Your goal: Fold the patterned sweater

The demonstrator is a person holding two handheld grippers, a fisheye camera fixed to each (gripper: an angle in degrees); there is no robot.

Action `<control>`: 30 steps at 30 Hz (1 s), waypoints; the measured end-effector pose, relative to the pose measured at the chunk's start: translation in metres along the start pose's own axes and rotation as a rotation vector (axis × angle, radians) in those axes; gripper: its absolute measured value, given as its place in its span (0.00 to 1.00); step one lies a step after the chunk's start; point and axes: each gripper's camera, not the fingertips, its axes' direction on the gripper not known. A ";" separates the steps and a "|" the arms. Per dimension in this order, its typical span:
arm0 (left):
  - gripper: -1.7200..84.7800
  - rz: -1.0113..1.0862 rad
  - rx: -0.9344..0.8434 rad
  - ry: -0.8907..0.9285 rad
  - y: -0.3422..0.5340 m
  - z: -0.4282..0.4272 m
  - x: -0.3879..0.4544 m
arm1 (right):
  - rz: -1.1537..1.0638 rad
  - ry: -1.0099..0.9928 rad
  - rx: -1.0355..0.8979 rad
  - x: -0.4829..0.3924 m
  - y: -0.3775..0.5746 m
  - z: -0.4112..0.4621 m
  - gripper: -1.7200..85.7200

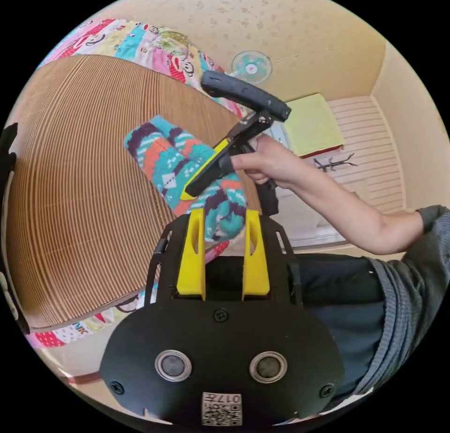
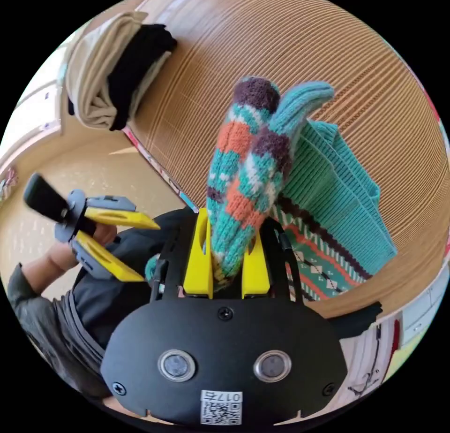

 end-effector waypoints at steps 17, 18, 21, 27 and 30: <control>0.19 -0.266 -0.200 -0.063 -0.041 0.184 0.004 | 0.321 -0.206 0.212 0.306 0.259 0.017 0.16; 0.20 -0.277 -0.199 -0.071 -0.044 0.188 0.001 | 0.321 -0.210 0.269 0.311 0.269 0.011 0.18; 0.23 -0.341 -0.177 -0.076 -0.056 0.204 -0.018 | 0.344 -0.350 0.415 0.338 0.294 0.001 0.24; 0.28 -0.467 -0.163 0.005 -0.072 0.241 -0.063 | 0.334 -0.609 0.329 0.391 0.299 0.040 0.31; 0.28 -0.412 -0.234 0.038 -0.079 0.264 -0.068 | 0.290 -0.724 0.286 0.404 0.291 0.065 0.32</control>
